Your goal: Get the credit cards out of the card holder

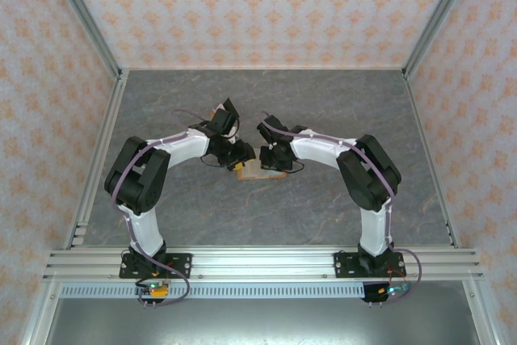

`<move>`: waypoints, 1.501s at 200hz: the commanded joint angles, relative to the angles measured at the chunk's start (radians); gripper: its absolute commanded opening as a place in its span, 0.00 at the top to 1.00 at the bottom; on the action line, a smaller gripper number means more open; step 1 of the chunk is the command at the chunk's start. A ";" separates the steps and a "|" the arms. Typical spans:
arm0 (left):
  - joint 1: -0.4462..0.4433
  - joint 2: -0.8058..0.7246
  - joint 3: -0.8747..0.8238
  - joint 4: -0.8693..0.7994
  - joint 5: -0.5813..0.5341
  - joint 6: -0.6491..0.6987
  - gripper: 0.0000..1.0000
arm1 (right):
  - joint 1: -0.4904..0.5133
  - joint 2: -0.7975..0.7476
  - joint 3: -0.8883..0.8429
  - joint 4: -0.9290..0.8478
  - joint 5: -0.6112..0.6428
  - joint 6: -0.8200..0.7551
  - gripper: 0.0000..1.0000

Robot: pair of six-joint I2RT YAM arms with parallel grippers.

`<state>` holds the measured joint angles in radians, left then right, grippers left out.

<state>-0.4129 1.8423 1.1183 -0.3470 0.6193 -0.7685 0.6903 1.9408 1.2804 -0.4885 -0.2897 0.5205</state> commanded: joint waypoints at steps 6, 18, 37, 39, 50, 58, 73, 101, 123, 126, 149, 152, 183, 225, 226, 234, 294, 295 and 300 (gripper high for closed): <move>-0.006 0.012 0.027 -0.040 -0.036 0.027 0.55 | -0.014 0.006 -0.036 -0.024 0.038 0.022 0.80; -0.006 0.014 0.030 -0.041 -0.036 0.030 0.54 | -0.014 0.007 -0.036 -0.025 0.040 0.024 0.80; -0.007 0.015 0.035 -0.045 -0.035 0.032 0.54 | -0.015 0.009 -0.034 -0.026 0.038 0.023 0.80; -0.008 0.015 0.035 -0.044 -0.035 0.032 0.54 | -0.013 0.009 -0.035 -0.026 0.038 0.023 0.80; -0.008 0.018 0.038 -0.047 -0.036 0.031 0.53 | -0.014 0.009 -0.035 -0.025 0.040 0.021 0.80; -0.009 0.021 0.039 -0.043 -0.032 0.032 0.53 | -0.014 0.006 -0.035 -0.025 0.040 0.022 0.80; -0.010 0.026 0.041 -0.041 -0.026 0.032 0.53 | -0.014 0.006 -0.036 -0.028 0.040 0.021 0.80; -0.010 0.026 0.044 -0.056 -0.048 0.038 0.51 | -0.014 0.009 -0.036 -0.027 0.039 0.018 0.80; -0.012 0.026 0.046 -0.068 -0.064 0.044 0.50 | -0.013 0.012 -0.038 -0.028 0.041 0.016 0.80; -0.011 0.026 0.046 -0.069 -0.065 0.044 0.50 | -0.014 0.013 -0.038 -0.027 0.041 0.017 0.80; -0.011 0.024 0.051 -0.082 -0.082 0.048 0.50 | -0.014 0.012 -0.042 -0.027 0.044 0.016 0.80; -0.012 0.024 0.053 -0.086 -0.087 0.051 0.50 | -0.015 0.013 -0.043 -0.026 0.044 0.015 0.80; -0.015 0.027 0.059 -0.096 -0.094 0.060 0.50 | -0.013 0.014 -0.045 -0.024 0.043 0.016 0.80; -0.019 0.029 0.064 -0.101 -0.103 0.072 0.50 | -0.015 0.016 -0.047 -0.024 0.043 0.014 0.80; -0.018 0.029 0.064 -0.101 -0.103 0.071 0.50 | -0.014 0.017 -0.047 -0.024 0.043 0.014 0.80; -0.021 0.033 0.065 -0.100 -0.099 0.072 0.50 | -0.014 0.017 -0.047 -0.024 0.043 0.015 0.80; -0.044 0.091 0.088 -0.106 -0.072 0.061 0.48 | -0.014 0.015 -0.053 -0.020 0.043 0.015 0.80; -0.044 0.091 0.088 -0.106 -0.072 0.061 0.48 | -0.013 0.015 -0.053 -0.019 0.043 0.015 0.80; -0.045 0.090 0.087 -0.103 -0.068 0.060 0.48 | -0.015 0.013 -0.055 -0.020 0.042 0.015 0.80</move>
<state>-0.4446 1.8851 1.1927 -0.4164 0.5568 -0.7238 0.6865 1.9369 1.2686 -0.4767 -0.2932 0.5308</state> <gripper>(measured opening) 0.520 0.199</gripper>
